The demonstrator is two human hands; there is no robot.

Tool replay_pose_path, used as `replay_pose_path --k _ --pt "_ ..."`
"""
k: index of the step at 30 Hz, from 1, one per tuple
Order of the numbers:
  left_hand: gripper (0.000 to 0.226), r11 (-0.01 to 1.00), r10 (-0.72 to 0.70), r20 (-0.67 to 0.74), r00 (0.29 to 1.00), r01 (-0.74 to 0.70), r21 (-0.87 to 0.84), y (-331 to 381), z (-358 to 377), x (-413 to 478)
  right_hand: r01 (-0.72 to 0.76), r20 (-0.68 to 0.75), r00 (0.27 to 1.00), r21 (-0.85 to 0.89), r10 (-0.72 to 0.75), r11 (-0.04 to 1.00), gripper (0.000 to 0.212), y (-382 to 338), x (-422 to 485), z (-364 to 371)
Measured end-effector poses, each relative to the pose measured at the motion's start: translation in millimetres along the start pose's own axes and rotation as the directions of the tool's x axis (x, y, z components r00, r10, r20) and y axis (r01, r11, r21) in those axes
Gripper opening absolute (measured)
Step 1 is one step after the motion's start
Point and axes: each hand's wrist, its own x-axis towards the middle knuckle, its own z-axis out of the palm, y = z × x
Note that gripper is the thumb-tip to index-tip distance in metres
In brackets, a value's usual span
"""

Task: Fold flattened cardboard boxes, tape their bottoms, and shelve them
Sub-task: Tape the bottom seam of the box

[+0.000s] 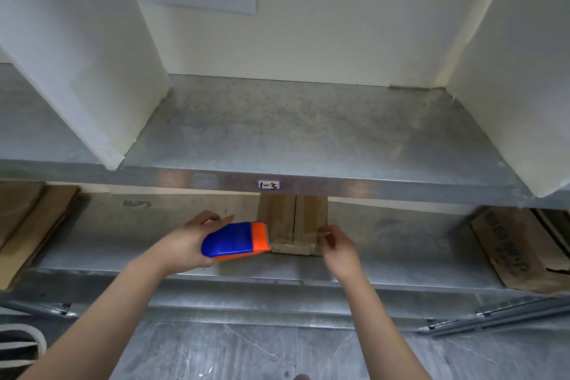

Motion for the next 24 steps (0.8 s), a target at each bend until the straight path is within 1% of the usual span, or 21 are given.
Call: replay_pose_path --k 3,4,5,7,8,11,13,14,15,19,22,24 --pt "0.085 1.000 0.004 0.014 1.000 -0.004 0.001 -3.2 -0.4 1.0 0.007 -0.145 0.989 0.024 -0.003 1.000 0.019 -0.1 -0.6 7.3" --pt "0.085 1.000 0.003 0.019 1.000 -0.003 -0.003 -3.6 -0.2 1.0 0.022 -0.181 0.983 0.015 -0.019 1.000 0.020 0.3 -1.6 8.5" --pt "0.085 1.000 0.006 0.020 1.000 -0.006 -0.007 -3.9 0.3 1.5 0.044 -0.184 0.982 0.012 -0.041 0.999 0.022 -0.2 -3.5 8.8" --pt "0.086 1.000 0.013 0.024 1.000 -0.013 -0.007 -5.5 1.6 2.3 0.093 -0.108 0.990 0.056 -0.087 0.994 0.037 -3.5 -9.3 7.6" --pt "0.086 1.000 0.015 0.024 1.000 -0.015 -0.008 -6.1 1.9 2.5 0.106 -0.056 0.993 0.115 -0.100 0.988 0.044 -4.3 -12.2 6.7" --pt "0.086 1.000 0.012 0.023 1.000 -0.012 -0.017 -7.0 1.8 2.3 0.057 0.098 0.990 0.344 -0.097 0.937 0.067 -5.4 -18.4 3.6" --pt "0.086 1.000 0.013 0.018 1.000 -0.013 -0.016 -5.8 1.9 1.8 0.050 0.139 0.983 0.408 -0.116 0.912 0.080 -7.4 -17.1 3.7" --pt "0.086 1.000 0.012 0.015 1.000 -0.012 -0.014 -5.4 2.2 1.6 0.066 0.130 0.983 0.390 -0.126 0.918 0.082 -8.8 -15.7 5.0" --pt "0.086 1.000 0.010 0.014 1.000 -0.010 -0.013 -4.8 2.2 1.2 0.085 0.105 0.986 0.353 -0.130 0.932 0.079 -11.0 -13.9 7.2" --pt "0.085 0.999 0.002 0.018 1.000 -0.001 -0.040 -1.0 2.2 -3.3 0.180 -0.037 0.984 0.212 -0.176 0.960 0.062 -13.6 -13.5 18.1" --pt "0.084 0.999 0.024 0.001 1.000 -0.024 -0.046 1.4 1.1 -9.8 0.219 -0.064 0.975 0.158 -0.212 0.963 0.059 -12.3 -22.5 19.0" --pt "0.084 0.997 0.049 0.012 0.999 -0.048 -0.056 2.0 -0.9 -16.2 0.215 -0.045 0.976 0.124 -0.211 0.969 0.058 -13.1 -31.4 14.2"
